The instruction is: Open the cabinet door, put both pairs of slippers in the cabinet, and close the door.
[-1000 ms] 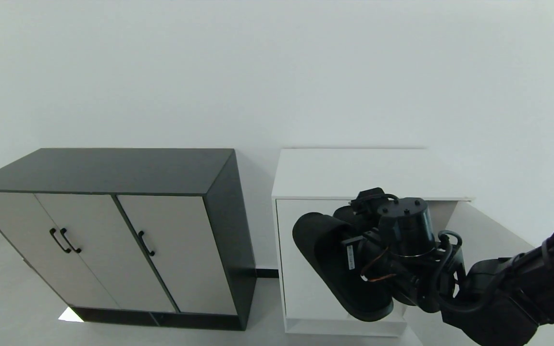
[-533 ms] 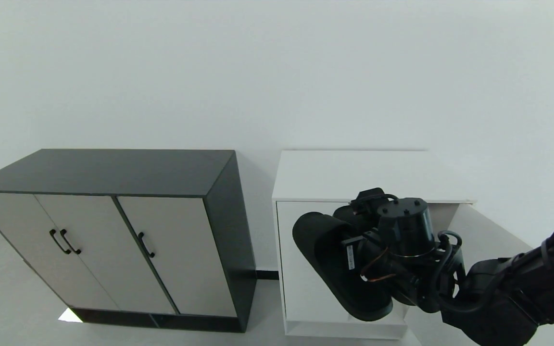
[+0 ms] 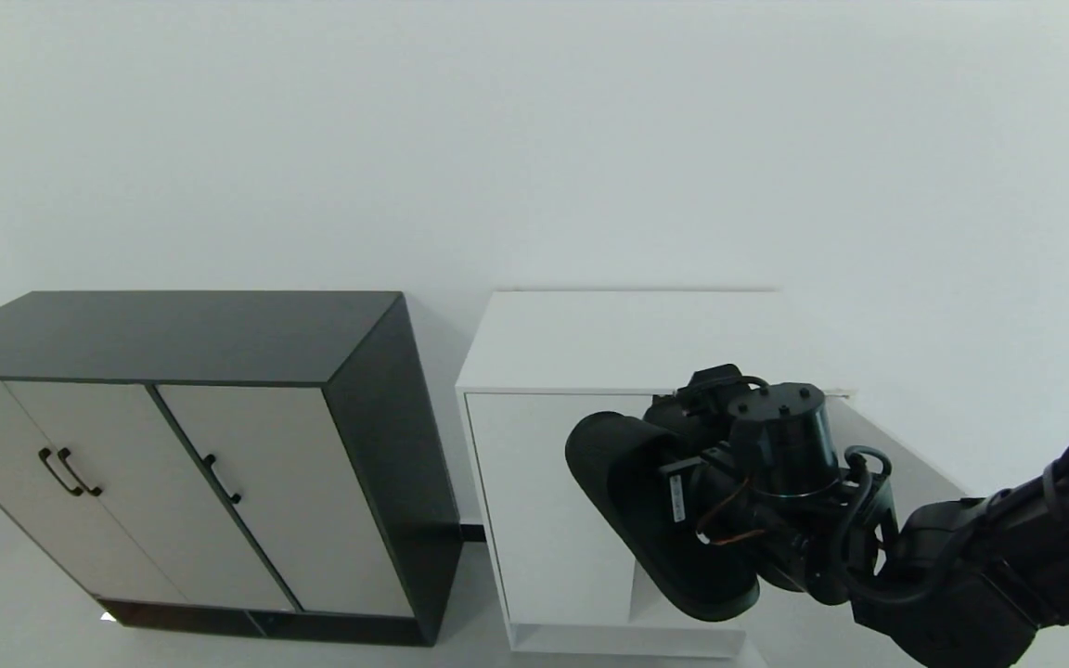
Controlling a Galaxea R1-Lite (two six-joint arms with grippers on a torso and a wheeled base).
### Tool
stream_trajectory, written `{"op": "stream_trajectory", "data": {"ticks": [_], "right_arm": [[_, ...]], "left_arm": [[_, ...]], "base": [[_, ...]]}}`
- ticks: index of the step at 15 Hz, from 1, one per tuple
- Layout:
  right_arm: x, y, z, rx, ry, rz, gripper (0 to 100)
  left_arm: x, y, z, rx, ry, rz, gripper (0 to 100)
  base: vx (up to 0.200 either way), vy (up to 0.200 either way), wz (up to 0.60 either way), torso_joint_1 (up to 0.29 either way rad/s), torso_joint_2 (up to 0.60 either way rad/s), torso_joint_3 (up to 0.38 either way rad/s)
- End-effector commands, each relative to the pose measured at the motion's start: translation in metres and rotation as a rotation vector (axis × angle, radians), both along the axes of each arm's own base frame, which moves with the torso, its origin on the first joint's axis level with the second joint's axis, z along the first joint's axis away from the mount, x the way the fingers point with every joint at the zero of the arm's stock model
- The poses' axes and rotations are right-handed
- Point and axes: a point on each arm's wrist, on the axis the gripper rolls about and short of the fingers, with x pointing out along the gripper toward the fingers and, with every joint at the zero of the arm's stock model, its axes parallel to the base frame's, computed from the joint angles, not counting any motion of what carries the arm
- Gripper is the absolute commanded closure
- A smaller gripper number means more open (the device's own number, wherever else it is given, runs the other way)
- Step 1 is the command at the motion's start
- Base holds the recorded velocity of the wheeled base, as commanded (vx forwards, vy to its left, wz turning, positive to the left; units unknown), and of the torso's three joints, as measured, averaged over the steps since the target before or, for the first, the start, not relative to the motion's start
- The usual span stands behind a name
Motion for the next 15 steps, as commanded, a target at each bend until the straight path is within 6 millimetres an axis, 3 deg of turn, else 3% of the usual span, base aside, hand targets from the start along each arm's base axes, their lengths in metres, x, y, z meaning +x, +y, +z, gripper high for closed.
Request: {"op": "stream_trajectory", "data": {"ticks": [1, 8, 15], "right_arm": [[-0.0001, -0.0002, -0.0011, -0.001, 0.002, -0.001, 100], [0.0002, -0.0006, -0.0014, 0.005, -0.003, -0.002, 100], [0.0018, 0.0018, -0.0046, 0.032, -0.032, 0.003, 100]], "left_arm": [[0.0001, 0.0000, 0.0000, 0.000, 0.001, 0.000, 100], [0.0001, 0.0000, 0.0000, 0.000, 0.001, -0.001, 100], [0.0001, 0.0000, 0.0000, 0.000, 0.001, -0.001, 100]], "base": [[0.000, -0.200, 0.00, 0.002, 0.01, 0.007], [0.000, -0.200, 0.00, 0.003, 0.00, 0.002], [0.000, 0.000, 0.00, 0.000, 0.00, 0.000]]}}
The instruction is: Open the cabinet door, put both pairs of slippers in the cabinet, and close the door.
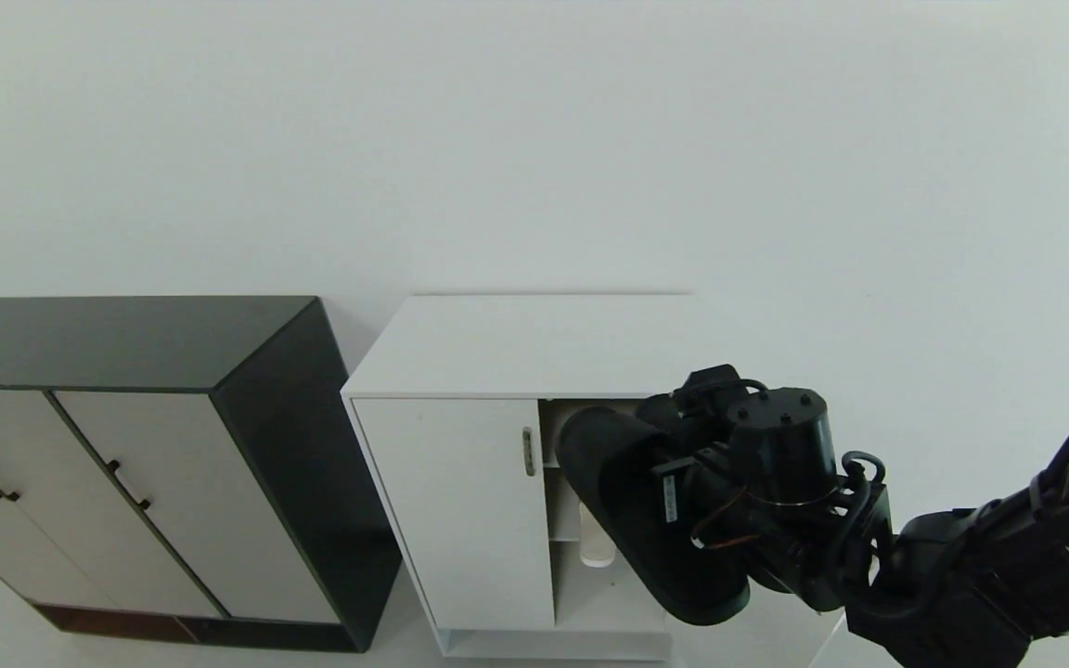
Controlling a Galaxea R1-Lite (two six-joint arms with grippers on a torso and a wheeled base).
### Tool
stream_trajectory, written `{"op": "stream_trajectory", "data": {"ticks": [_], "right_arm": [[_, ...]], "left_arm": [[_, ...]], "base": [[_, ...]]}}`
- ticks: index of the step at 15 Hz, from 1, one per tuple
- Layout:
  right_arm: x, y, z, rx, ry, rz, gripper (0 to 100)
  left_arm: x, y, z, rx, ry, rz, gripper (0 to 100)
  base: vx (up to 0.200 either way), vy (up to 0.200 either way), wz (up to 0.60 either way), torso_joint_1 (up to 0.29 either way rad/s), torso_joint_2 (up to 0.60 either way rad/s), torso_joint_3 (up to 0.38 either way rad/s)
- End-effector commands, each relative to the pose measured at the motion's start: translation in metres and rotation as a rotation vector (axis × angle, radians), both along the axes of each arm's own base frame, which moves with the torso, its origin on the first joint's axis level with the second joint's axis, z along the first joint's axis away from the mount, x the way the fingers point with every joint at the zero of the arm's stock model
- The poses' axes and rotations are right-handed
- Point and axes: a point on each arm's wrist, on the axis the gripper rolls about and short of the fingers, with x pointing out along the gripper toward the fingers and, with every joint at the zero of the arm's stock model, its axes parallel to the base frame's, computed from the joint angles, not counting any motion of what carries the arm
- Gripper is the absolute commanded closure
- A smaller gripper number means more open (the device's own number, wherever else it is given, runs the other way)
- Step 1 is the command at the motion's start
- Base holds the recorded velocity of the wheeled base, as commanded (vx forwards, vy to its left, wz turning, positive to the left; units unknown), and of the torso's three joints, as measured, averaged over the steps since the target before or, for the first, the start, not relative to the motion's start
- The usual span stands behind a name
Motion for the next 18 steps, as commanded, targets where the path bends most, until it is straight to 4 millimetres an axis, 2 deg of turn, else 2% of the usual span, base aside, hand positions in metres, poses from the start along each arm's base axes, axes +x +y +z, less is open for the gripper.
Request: {"op": "stream_trajectory", "data": {"ticks": [1, 14, 18], "right_arm": [[0.0015, 0.0002, -0.0048, -0.010, 0.007, -0.003, 100], [0.0023, 0.0009, -0.0103, -0.022, 0.019, -0.006, 100], [0.0018, 0.0004, -0.0112, -0.024, 0.021, -0.006, 100]], "left_arm": [[0.0001, 0.0000, 0.0000, 0.000, 0.001, 0.002, 100], [0.0001, 0.0000, 0.0000, 0.000, 0.001, 0.002, 100], [0.0001, 0.0000, 0.0000, -0.002, 0.001, 0.003, 100]], "base": [[0.000, 0.000, 0.00, 0.000, 0.00, 0.000], [0.000, 0.000, 0.00, 0.000, 0.00, 0.000], [0.000, 0.000, 0.00, -0.135, 0.30, 0.168]]}}
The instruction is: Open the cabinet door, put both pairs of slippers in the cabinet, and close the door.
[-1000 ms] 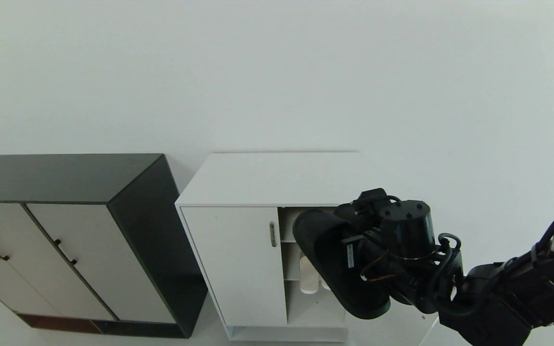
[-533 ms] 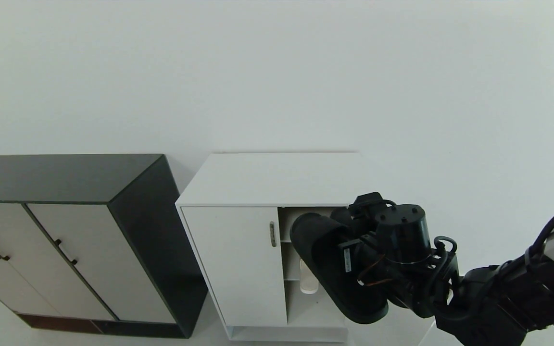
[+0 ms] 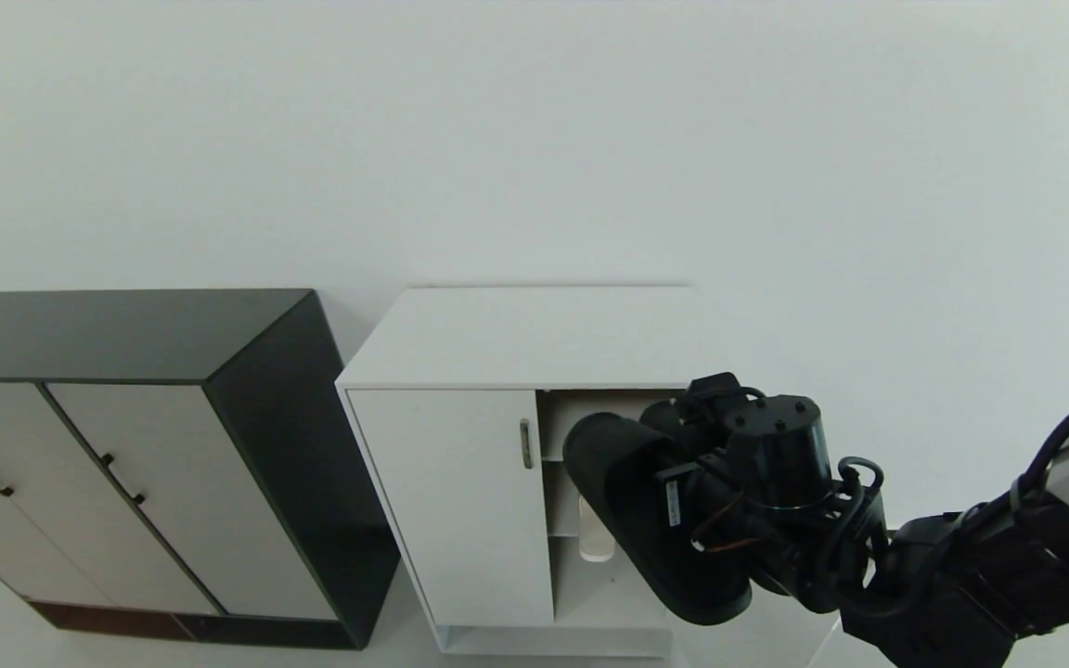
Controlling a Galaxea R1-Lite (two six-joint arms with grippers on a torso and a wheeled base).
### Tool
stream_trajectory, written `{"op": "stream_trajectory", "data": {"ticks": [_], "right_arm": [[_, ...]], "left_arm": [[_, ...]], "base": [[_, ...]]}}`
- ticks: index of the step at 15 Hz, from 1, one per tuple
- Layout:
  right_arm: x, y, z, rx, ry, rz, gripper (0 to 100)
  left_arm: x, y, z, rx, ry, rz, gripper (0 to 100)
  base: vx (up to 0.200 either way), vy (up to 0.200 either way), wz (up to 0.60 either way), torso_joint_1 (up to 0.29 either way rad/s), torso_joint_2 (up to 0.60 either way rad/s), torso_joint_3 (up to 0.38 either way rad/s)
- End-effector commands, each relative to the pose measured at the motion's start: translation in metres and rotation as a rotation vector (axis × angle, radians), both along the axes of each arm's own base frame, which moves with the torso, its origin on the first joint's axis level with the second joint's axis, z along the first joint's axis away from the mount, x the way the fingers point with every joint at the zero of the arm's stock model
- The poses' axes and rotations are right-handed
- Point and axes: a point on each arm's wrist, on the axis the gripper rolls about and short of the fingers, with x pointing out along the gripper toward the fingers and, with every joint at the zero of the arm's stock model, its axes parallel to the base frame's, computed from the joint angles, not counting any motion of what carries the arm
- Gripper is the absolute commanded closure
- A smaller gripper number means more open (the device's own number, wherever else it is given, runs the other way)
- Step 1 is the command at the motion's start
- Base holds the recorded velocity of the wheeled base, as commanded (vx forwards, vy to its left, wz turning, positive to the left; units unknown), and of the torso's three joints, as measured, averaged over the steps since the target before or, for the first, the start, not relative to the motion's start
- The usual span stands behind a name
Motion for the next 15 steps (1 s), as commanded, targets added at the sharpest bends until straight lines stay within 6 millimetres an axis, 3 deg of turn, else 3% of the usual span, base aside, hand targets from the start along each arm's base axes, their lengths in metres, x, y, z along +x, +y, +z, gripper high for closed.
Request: {"op": "stream_trajectory", "data": {"ticks": [1, 8, 15], "right_arm": [[0.000, 0.000, -0.001, -0.002, 0.002, 0.001, 100], [-0.001, 0.000, -0.005, -0.011, 0.011, 0.002, 100], [0.002, 0.003, -0.014, -0.024, 0.024, 0.001, 100]], "left_arm": [[0.000, 0.000, 0.000, -0.002, 0.001, 0.001, 100], [0.000, 0.000, 0.000, -0.008, 0.001, 0.001, 100], [0.000, 0.000, 0.000, -0.006, 0.001, 0.001, 100]], "base": [[0.000, 0.000, 0.00, -0.154, 0.35, 0.188], [0.000, 0.000, 0.00, -0.172, 0.39, 0.214], [0.000, 0.000, 0.00, -0.230, 0.54, 0.309]]}}
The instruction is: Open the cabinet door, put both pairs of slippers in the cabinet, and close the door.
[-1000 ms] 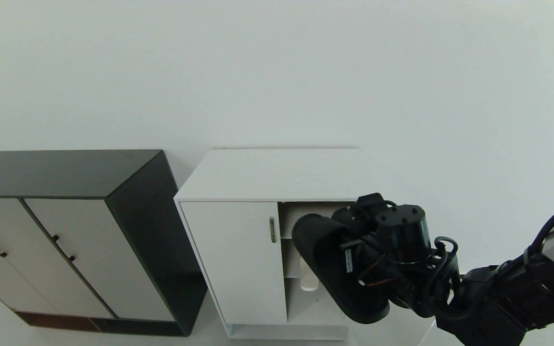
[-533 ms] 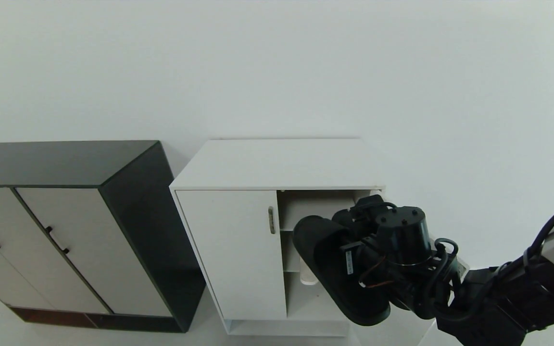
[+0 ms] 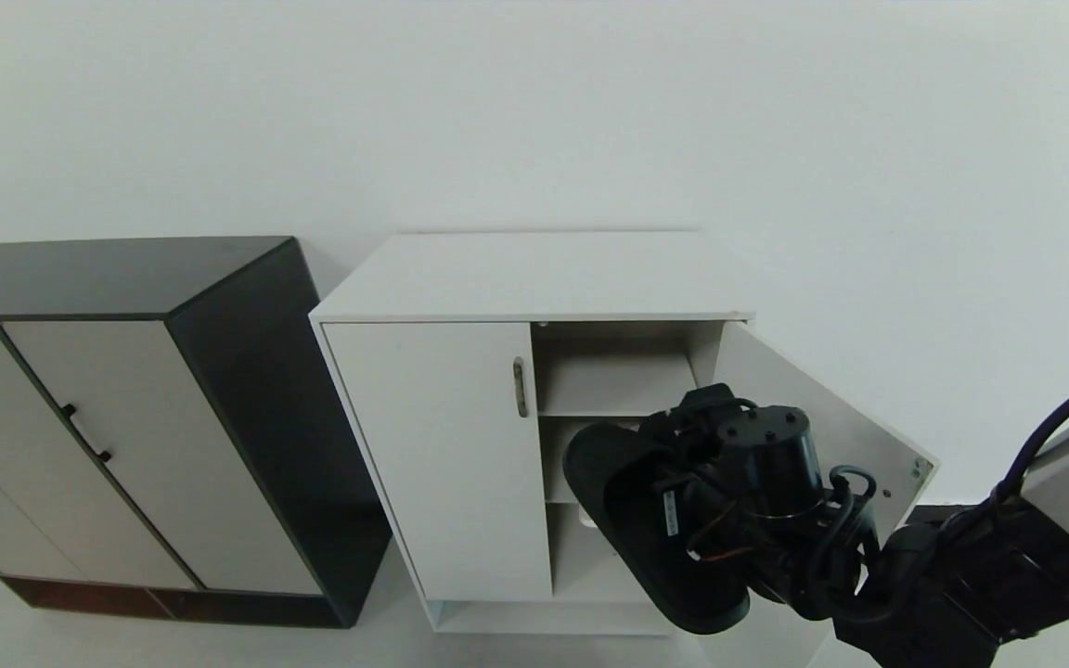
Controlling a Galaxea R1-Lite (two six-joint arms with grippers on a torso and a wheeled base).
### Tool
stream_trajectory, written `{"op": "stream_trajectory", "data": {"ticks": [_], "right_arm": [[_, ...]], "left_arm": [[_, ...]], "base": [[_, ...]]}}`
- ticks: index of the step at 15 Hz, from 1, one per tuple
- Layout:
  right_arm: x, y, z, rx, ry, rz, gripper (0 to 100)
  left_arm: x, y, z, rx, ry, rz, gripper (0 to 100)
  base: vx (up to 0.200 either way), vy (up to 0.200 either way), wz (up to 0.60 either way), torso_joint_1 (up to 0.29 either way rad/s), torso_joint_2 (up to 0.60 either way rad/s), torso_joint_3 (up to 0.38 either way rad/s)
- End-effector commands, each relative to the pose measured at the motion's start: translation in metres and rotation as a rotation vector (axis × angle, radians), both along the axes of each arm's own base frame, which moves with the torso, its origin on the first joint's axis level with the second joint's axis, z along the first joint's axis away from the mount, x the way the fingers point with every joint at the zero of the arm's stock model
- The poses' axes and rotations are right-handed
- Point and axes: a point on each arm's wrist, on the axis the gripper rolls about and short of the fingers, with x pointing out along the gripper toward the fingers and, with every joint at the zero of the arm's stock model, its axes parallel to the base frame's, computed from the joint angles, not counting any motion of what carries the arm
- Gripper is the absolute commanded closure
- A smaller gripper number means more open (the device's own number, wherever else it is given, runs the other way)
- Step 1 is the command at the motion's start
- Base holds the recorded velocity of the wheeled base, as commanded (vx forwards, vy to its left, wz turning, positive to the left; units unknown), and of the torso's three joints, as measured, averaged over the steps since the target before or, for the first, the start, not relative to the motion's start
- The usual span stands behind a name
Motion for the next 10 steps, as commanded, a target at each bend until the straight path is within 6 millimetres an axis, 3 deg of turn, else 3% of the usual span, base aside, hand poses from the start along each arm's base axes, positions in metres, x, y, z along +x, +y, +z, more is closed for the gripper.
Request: {"op": "stream_trajectory", "data": {"ticks": [1, 10], "right_arm": [[0.0011, 0.0013, -0.0035, -0.002, 0.002, 0.001, 100], [0.0022, 0.0022, -0.0066, -0.007, 0.006, -0.002, 100]], "left_arm": [[0.0001, 0.0000, 0.0000, -0.001, 0.001, 0.000, 100], [0.0001, 0.0000, 0.0000, -0.001, 0.001, 0.000, 100]], "base": [[0.000, 0.000, 0.00, -0.212, 0.52, 0.315], [0.000, 0.000, 0.00, -0.184, 0.50, 0.316]]}}
